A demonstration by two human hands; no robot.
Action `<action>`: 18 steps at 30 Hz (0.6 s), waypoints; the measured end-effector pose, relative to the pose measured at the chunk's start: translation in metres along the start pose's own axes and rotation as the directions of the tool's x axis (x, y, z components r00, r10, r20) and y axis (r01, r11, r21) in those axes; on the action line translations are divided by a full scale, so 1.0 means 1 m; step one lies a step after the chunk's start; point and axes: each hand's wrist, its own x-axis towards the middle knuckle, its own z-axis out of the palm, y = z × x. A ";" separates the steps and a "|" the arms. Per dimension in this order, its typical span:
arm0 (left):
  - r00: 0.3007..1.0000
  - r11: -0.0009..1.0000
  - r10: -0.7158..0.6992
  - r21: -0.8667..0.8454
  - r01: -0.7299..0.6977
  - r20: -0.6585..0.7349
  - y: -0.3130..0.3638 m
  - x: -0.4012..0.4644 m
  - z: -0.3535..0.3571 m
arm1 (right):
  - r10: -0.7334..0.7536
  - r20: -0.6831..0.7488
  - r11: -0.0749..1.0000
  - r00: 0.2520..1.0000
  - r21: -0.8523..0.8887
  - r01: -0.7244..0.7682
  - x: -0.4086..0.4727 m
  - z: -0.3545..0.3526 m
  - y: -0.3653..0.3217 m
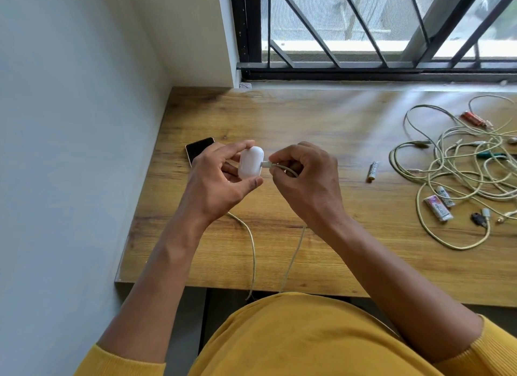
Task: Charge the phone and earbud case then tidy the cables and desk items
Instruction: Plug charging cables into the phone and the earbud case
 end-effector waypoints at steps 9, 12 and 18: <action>1.000 1.000 -0.023 0.016 0.023 0.016 -0.002 0.007 -0.003 | -0.025 0.009 0.999 1.000 -0.025 0.025 0.005 0.006 0.005; 0.999 0.999 -0.028 0.022 0.028 0.022 -0.001 0.010 -0.004 | -0.032 -0.008 0.999 0.999 -0.015 0.032 0.007 0.008 0.006; 0.999 0.999 -0.034 0.019 0.034 0.021 0.001 0.012 -0.002 | -0.039 -0.026 0.999 0.999 0.001 0.039 0.012 0.011 0.008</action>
